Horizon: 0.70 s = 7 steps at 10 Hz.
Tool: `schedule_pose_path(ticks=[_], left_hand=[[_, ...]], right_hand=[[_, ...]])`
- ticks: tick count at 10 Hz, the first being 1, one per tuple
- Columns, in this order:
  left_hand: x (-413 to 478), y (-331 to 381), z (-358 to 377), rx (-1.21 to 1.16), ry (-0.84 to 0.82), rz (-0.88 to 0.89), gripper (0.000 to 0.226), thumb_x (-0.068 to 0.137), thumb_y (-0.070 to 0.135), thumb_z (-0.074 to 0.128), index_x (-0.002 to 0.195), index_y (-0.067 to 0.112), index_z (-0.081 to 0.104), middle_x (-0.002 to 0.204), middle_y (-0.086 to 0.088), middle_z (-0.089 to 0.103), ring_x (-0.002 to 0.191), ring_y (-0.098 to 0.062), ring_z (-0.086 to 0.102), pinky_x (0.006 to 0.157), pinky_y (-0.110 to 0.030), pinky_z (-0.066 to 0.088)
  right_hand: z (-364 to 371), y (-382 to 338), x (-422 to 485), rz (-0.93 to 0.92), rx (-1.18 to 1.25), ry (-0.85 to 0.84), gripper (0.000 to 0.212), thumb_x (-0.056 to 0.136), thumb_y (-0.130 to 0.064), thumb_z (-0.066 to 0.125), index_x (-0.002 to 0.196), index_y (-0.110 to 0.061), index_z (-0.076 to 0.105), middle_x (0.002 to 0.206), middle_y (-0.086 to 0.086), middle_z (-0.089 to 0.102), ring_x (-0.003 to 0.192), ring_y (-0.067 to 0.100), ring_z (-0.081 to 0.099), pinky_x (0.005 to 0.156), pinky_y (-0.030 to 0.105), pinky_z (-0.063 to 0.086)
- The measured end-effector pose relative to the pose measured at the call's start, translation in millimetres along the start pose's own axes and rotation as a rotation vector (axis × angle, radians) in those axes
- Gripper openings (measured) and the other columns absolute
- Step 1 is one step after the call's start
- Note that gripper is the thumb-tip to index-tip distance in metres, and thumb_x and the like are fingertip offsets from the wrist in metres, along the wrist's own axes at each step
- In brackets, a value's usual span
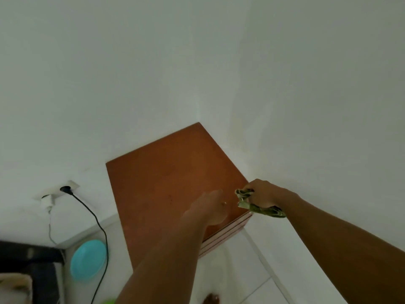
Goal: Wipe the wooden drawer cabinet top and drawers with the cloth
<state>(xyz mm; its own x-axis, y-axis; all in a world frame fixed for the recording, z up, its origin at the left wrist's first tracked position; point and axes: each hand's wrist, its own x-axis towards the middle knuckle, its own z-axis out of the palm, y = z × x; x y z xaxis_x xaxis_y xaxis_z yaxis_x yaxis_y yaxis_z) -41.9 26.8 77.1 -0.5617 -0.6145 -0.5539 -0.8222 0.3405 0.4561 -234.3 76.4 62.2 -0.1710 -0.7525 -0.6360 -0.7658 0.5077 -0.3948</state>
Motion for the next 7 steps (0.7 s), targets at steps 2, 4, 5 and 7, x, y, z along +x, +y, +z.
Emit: schedule_pose_path(ticks=[2,4,5,7], left_hand=[[56.1,-7.0,34.8,-0.011,0.075,-0.084,0.062,0.105,0.032,0.040,0.160,0.018,0.017,0.165,-0.009,0.028,0.146,-0.031,0.035,0.114,-0.046,0.035],[74.7,-13.3,57.1,-0.032,0.084,-0.134,0.061,0.104,0.032,0.039,0.159,0.015,0.019,0.167,-0.011,0.021,0.150,-0.032,0.025,0.118,-0.047,0.029],[69.2,-17.5,51.9,0.000,0.051,-0.163,0.064,0.105,0.031,0.039,0.161,0.016,0.012,0.169,-0.010,0.014,0.153,-0.033,0.020,0.121,-0.048,0.026],[39.0,-2.7,-15.2,0.009,0.078,-0.157,0.064,0.102,0.029,0.048,0.159,0.017,0.021,0.165,-0.009,0.026,0.149,-0.032,0.031,0.117,-0.047,0.034]], right_hand=[[19.1,32.7,77.2,-0.114,-0.072,0.184,0.032,0.091,-0.006,0.064,0.119,-0.022,0.067,0.108,0.005,0.071,0.088,0.021,0.067,0.075,0.031,0.056],[57.7,57.0,112.4,-0.274,-0.209,0.127,0.054,0.093,-0.027,0.059,0.145,-0.026,0.047,0.151,0.000,0.047,0.139,0.027,0.045,0.112,0.042,0.044],[56.2,54.3,100.4,-0.249,-0.296,0.101,0.061,0.093,-0.030,0.060,0.151,-0.024,0.042,0.157,-0.001,0.040,0.145,0.025,0.038,0.114,0.038,0.041],[-8.7,-4.5,68.3,-0.232,-0.195,-0.014,0.029,0.100,-0.023,0.053,0.128,-0.019,0.060,0.133,0.002,0.058,0.127,0.026,0.057,0.100,0.025,0.044]])
